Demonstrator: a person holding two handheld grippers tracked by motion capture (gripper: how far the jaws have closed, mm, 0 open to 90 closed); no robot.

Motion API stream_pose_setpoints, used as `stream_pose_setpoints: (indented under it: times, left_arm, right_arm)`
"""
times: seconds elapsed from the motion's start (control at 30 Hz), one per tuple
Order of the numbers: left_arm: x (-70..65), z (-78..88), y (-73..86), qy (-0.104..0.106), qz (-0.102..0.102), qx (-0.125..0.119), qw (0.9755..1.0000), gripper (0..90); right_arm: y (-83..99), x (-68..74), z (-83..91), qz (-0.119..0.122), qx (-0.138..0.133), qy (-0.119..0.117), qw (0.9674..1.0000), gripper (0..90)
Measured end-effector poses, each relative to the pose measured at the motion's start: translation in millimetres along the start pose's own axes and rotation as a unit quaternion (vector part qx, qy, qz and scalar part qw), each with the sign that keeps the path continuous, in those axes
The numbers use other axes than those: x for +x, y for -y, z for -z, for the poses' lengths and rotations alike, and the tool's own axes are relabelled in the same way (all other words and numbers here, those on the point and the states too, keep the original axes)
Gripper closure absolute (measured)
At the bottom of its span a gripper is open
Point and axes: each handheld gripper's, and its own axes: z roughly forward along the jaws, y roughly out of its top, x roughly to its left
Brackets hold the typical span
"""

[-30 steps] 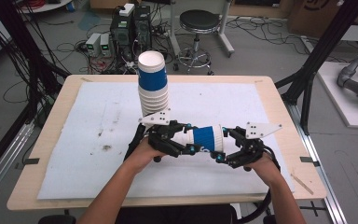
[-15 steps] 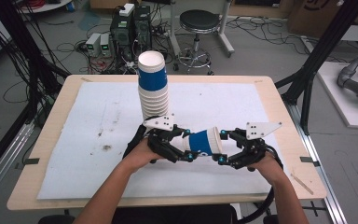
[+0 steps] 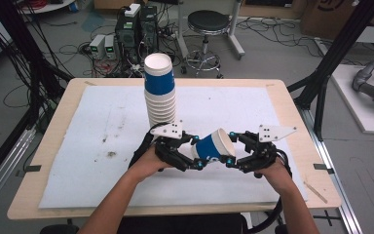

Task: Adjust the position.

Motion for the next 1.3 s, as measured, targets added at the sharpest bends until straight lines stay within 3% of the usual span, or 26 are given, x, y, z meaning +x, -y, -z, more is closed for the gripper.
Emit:
stream_pose_setpoints:
  times: [0.13,0.27,0.57,0.67,0.9,1.03,1.2,1.3]
  left_arm:
    - [-1.6,-3.3,1.2,-0.016,-0.009,0.027,0.9995,23.8]
    - [-1.7,-7.0,3.4,-0.01,-0.015,0.048,0.9987,29.2]
    - [-1.3,-9.0,3.0,-0.007,0.0,0.032,0.9995,29.5]
    - [-1.4,-11.2,3.1,-0.007,0.005,0.024,0.9997,29.5]
    - [-5.6,-12.4,4.0,-0.024,-0.002,0.031,0.9992,27.1]
    - [-8.3,-8.0,3.6,-0.048,-0.016,0.044,0.9978,24.4]
    - [-7.5,-11.7,5.2,-0.039,-0.022,0.046,0.9979,29.2]
    - [-6.8,-15.8,6.1,-0.03,-0.013,0.036,0.9988,29.8]
  right_arm:
    - [-3.8,1.7,-2.1,0.003,0.019,0.001,0.9998,25.6]
    - [-5.6,3.8,-4.6,0.004,0.022,-0.002,0.9997,25.6]
    - [-6.0,4.6,-8.1,-0.018,-0.014,0.0,0.9997,21.6]
    - [-7.0,7.1,-11.2,-0.015,-0.034,0.014,0.9992,20.4]
    - [-9.9,9.2,-11.2,0.003,-0.023,0.014,0.9996,25.6]
    - [-12.2,9.3,-8.5,0.007,-0.003,0.026,0.9996,25.7]
    - [-12.6,9.3,-8.4,0.003,-0.003,0.027,0.9996,25.4]
    - [-12.7,10.9,-11.8,-0.003,-0.016,0.03,0.9994,23.7]
